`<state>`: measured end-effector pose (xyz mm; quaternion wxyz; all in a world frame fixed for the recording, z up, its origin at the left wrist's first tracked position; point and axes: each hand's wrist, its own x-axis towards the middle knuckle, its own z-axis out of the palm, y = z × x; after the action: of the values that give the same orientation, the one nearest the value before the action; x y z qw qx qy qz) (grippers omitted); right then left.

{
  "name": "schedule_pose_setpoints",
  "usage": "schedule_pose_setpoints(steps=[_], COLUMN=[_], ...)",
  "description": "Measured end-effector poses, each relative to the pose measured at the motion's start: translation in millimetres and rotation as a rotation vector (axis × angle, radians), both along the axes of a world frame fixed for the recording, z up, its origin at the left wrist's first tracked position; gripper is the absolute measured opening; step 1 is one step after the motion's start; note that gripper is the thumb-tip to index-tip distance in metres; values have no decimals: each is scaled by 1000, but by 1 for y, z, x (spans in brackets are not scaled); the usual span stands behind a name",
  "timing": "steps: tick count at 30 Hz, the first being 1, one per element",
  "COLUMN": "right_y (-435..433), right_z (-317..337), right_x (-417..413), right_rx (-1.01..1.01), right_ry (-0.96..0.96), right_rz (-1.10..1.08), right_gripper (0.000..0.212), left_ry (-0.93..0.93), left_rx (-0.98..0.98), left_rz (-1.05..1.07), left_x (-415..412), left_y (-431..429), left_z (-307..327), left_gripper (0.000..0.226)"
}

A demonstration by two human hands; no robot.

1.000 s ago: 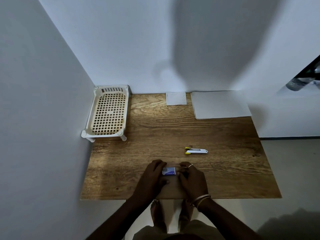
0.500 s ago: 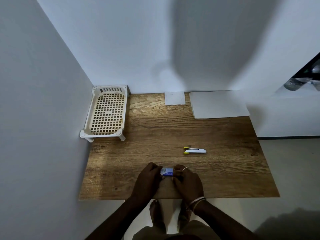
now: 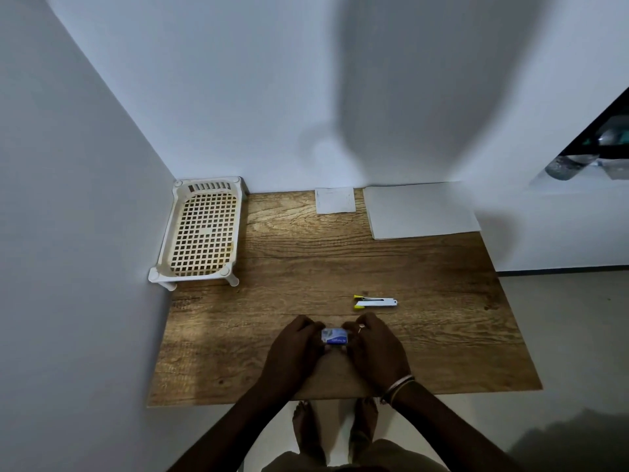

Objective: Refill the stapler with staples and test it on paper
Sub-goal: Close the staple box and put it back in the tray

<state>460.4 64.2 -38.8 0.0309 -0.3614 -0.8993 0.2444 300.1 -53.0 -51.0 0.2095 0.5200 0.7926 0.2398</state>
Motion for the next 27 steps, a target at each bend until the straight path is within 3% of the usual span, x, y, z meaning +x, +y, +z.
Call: schedule_pose_setpoints(steps=[3, 6, 15, 20, 27], right_y=[23, 53, 102, 109, 117], right_z=[12, 22, 11, 2, -2], right_x=[11, 19, 24, 26, 24], right_rx=[67, 158, 41, -27, -73], right_ry=[125, 72, -73, -83, -149], right_rz=[-52, -68, -81, -59, -32], right_gripper=[40, 42, 41, 36, 68], left_ry=[31, 64, 148, 103, 78], left_rx=[77, 129, 30, -17, -77], left_rz=[-44, -83, -147, -155, -257], left_x=[2, 6, 18, 17, 14], left_y=[25, 60, 119, 120, 128], left_z=[11, 20, 8, 0, 3], left_gripper=[41, 42, 41, 35, 72])
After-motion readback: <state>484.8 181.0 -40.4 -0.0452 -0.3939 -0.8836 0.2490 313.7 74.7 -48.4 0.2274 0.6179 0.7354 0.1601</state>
